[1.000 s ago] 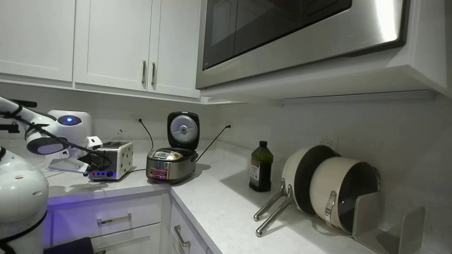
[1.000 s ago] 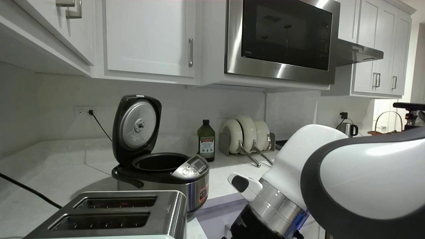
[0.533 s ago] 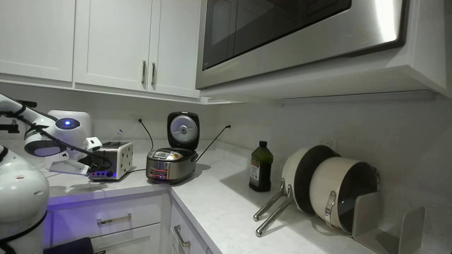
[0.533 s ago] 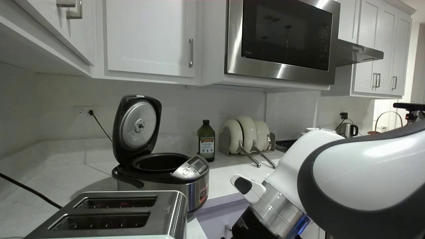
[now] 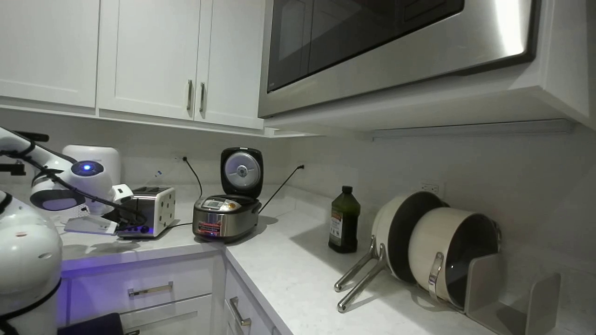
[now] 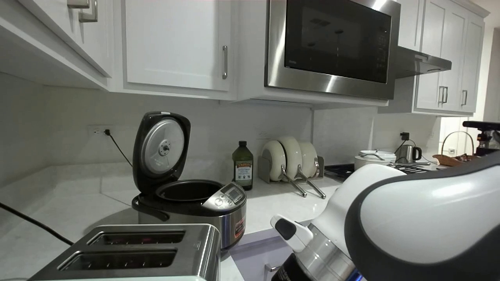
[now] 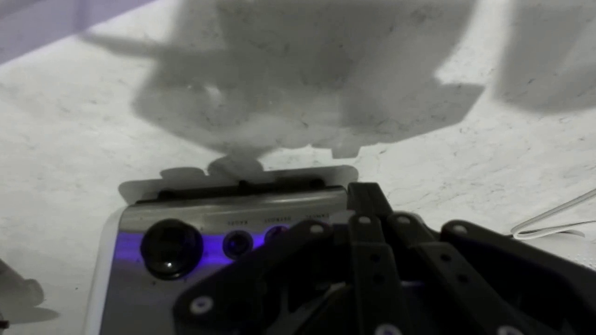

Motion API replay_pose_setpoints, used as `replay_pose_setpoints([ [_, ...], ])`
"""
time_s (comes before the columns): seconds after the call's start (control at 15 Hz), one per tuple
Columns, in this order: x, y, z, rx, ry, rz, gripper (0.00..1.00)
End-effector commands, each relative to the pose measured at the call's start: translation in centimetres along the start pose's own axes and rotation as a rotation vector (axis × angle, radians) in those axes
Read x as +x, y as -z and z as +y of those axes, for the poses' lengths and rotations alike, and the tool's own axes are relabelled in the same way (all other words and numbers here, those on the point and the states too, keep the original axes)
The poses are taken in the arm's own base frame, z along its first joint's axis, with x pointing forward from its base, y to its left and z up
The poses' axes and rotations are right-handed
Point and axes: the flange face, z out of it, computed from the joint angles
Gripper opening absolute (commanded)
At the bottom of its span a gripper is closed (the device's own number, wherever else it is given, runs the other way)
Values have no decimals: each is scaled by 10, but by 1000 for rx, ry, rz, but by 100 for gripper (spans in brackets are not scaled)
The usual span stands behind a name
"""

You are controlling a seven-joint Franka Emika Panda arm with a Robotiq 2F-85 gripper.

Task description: Press the button to release the lever on the toaster upwards

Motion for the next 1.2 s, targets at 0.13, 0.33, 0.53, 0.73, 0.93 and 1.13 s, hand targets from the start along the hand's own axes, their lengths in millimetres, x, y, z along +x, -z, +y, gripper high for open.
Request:
replay_pose_setpoints([
  [0.13, 8, -6, 8, -35, 12, 43, 0],
  [0.33, 12, -9, 14, -48, 5, 58, 0],
  [0.53, 11, -12, 16, -60, 1, 64, 0],
  [0.73, 11, -13, 20, -71, 1, 70, 0],
  [0.93, 10, -13, 22, -67, -7, 48, 0],
  [1.13, 14, -12, 29, -76, -25, -29, 0],
])
